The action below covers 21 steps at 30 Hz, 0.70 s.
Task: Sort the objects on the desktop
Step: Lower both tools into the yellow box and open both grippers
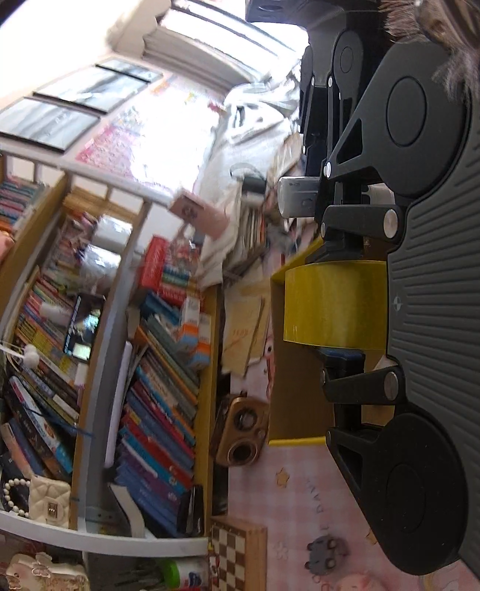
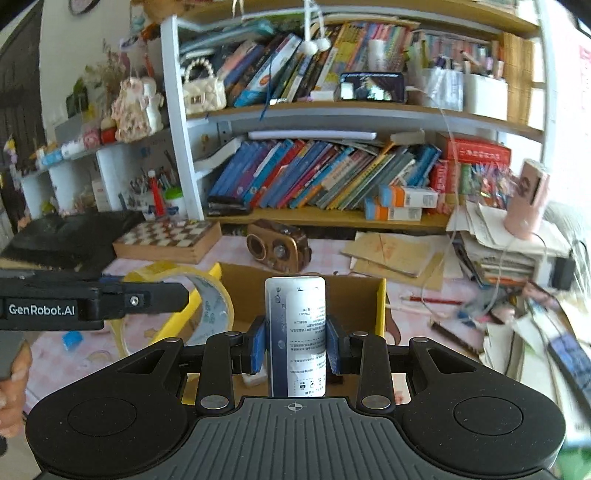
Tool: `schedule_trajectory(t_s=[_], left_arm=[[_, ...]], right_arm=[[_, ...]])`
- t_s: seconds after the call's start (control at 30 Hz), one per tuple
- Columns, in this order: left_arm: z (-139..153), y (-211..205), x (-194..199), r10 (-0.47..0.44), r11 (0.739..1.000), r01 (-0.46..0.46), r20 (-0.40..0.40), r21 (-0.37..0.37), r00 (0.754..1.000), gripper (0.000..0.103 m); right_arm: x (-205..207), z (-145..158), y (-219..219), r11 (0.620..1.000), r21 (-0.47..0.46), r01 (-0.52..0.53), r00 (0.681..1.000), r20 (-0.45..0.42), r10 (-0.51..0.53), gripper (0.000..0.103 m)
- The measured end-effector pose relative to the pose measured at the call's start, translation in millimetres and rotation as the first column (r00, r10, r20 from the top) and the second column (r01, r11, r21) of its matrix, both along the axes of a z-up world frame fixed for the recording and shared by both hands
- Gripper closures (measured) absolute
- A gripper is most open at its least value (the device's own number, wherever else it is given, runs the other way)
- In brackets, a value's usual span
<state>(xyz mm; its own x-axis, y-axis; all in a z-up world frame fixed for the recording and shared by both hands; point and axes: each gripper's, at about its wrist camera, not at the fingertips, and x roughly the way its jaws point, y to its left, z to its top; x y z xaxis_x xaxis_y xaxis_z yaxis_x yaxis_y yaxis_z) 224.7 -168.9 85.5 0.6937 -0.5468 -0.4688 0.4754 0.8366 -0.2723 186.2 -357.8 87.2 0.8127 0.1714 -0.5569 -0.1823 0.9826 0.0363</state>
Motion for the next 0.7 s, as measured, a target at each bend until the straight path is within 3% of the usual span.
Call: schedule_trajectory(t_s=[0.2, 0.37, 0.5, 0.7], left_arm=[[-28.6, -24.0, 24.8, 0.0, 0.992, 0.004, -0.029, 0.128, 1.0, 0.065], [-60.1, -39.4, 38.3, 0.0, 0.977, 0.017, -0.084, 0.212, 0.996, 0.065], [-80.3, -46.0, 44.6, 0.001, 0.966, 0.032, -0.131, 0.255, 0.991, 0.064], [-96.6, -54.5, 47.4, 0.001, 0.956, 0.051, -0.175, 0.29, 0.985, 0.064]], right_arm=[[38.0, -35.8, 2.2, 0.987, -0.117, -0.111, 0.988, -0.118, 0.098, 0.07], [57.7, -63.4, 4.3, 0.972, -0.155, -0.174, 0.967, -0.213, 0.139, 0.07], [69.5, -79.2, 6.4, 0.96, -0.173, -0.221, 0.944, -0.283, 0.166, 0.07], [75.0, -85.2, 10.0, 0.923, -0.259, -0.285, 0.931, -0.306, 0.202, 0.07]])
